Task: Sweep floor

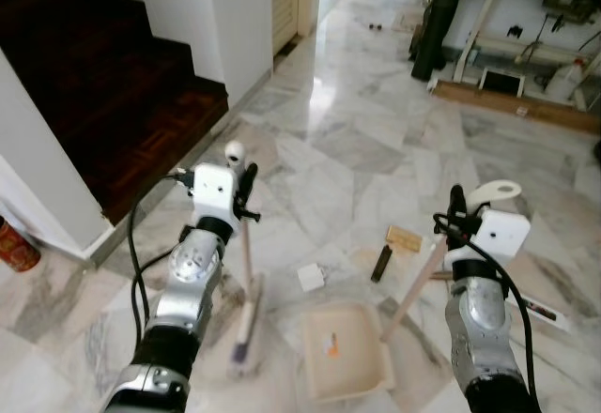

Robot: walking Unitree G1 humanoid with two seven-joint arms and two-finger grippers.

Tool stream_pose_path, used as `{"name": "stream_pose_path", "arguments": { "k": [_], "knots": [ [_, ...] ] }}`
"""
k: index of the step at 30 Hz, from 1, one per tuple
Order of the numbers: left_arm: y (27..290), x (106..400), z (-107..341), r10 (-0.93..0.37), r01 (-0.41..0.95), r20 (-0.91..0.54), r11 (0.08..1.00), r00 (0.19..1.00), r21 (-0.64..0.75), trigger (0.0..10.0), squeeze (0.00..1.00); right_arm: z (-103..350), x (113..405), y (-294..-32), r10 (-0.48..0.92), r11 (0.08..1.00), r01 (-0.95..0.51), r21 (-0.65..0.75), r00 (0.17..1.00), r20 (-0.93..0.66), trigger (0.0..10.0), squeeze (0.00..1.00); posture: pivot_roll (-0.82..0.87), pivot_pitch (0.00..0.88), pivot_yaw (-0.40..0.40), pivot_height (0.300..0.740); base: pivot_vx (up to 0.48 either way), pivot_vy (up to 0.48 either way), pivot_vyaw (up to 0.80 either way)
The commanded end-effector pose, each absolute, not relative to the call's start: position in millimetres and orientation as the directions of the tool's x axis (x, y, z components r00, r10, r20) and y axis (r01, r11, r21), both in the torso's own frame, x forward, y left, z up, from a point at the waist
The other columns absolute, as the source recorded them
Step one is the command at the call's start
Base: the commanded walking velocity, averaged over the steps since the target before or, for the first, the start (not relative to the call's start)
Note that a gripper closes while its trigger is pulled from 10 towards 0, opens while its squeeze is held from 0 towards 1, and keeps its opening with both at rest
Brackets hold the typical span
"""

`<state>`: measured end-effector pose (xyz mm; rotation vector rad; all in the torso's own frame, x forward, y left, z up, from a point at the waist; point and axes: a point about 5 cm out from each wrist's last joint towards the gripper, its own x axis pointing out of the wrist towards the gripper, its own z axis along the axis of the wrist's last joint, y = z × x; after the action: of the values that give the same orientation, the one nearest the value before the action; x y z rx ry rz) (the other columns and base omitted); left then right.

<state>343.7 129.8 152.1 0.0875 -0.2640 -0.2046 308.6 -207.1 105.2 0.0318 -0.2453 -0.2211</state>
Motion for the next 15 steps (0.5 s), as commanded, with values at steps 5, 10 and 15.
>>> {"name": "stream_pose_path", "arguments": {
  "k": [5,10,15],
  "knots": [
    [119.1,345.8,160.7,-0.239,0.218,0.285,0.971,0.928,0.102,10.0,0.00,111.9,311.1,-212.0,-0.235,0.972,0.228,0.058,0.936,0.262,10.0,0.00,0.09,0.050,-0.003,0.740,0.373,0.000,0.00],
    [117.0,349.6,167.9,-0.241,0.219,0.303,0.970,0.922,0.105,10.0,0.00,115.2,312.9,-212.2,-0.239,0.971,0.231,0.063,0.932,0.272,10.0,0.00,0.10,0.061,0.007,0.740,0.373,0.000,0.00],
    [116.1,350.0,168.2,-0.243,0.222,0.303,0.970,0.921,0.104,10.0,0.00,114.6,312.3,-214.5,-0.246,0.969,0.238,0.063,0.931,0.271,10.0,0.00,0.09,0.067,0.008,0.740,0.373,0.000,0.00]
  ]
}}
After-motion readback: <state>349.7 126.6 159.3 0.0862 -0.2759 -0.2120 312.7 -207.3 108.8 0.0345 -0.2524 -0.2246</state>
